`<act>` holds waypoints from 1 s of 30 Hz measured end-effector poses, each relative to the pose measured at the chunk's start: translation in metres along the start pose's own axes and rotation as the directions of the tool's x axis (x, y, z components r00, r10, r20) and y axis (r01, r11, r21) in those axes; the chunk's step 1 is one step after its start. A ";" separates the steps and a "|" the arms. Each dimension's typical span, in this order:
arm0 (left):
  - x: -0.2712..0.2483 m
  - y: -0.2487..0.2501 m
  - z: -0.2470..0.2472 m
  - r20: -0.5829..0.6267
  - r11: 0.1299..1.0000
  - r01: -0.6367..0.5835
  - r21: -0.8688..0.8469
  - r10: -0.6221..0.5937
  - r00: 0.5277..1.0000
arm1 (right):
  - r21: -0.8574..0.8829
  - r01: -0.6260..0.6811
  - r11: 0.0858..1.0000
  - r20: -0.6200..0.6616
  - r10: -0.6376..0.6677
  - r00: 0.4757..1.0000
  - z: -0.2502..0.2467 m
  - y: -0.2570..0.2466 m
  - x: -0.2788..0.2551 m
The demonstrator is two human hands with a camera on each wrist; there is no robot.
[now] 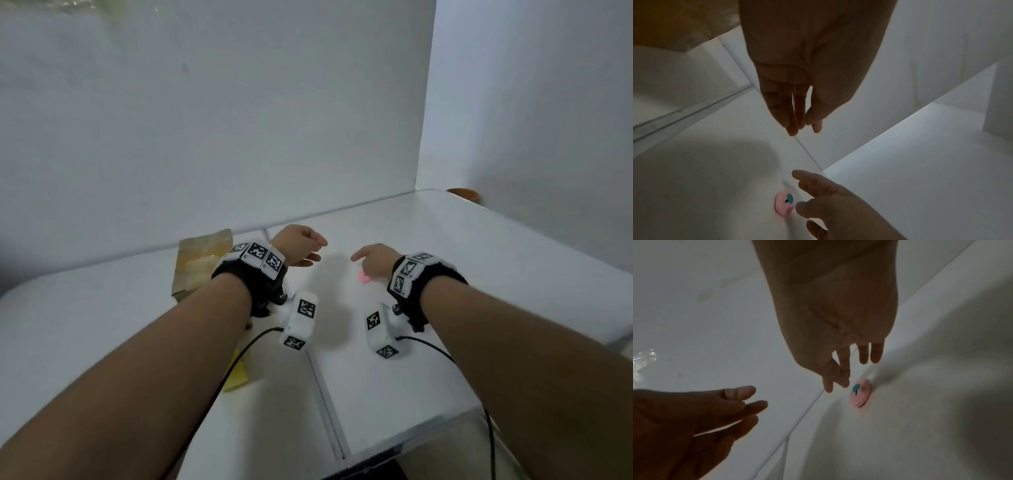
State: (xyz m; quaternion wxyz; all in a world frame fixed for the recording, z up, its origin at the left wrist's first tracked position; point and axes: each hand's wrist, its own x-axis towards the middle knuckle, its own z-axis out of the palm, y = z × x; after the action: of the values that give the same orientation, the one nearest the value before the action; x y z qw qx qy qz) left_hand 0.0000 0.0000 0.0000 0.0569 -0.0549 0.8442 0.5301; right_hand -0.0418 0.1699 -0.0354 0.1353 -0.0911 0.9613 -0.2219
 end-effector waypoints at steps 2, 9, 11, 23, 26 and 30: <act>0.003 0.002 0.003 -0.038 1.000 -0.002 -0.002 0.002 0.999 | 0.022 0.006 1.000 0.052 -0.007 0.999 0.001 0.005 0.002; 0.010 0.001 0.012 -0.017 0.998 0.010 -0.061 -0.012 1.000 | -0.029 -0.051 0.998 -0.030 0.051 0.998 0.015 0.019 0.004; 0.011 0.002 0.012 -0.024 0.996 0.005 -0.086 -0.007 1.000 | 0.000 -0.085 0.996 -0.050 0.085 0.995 0.017 0.020 0.004; -0.025 0.019 -0.012 -0.089 0.958 -0.205 0.198 0.226 0.970 | 0.611 0.025 0.791 0.003 -0.034 0.999 0.018 -0.034 -0.026; -0.042 0.017 -0.041 -0.143 0.964 -0.202 0.175 0.228 0.963 | 0.749 0.009 0.663 0.078 -0.102 0.992 0.020 -0.065 -0.039; -0.070 0.004 -0.086 -0.246 0.985 -0.172 0.019 0.171 0.954 | 0.840 -0.030 0.542 0.134 -0.153 0.979 0.026 -0.102 -0.050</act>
State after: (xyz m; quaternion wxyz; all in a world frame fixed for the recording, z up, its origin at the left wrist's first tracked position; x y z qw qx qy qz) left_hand 0.0648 -0.0733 0.0508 -0.0949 -0.0471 0.8456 0.5232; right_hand 0.0253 0.0809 -0.0014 0.2461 -0.0701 0.7169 -0.6485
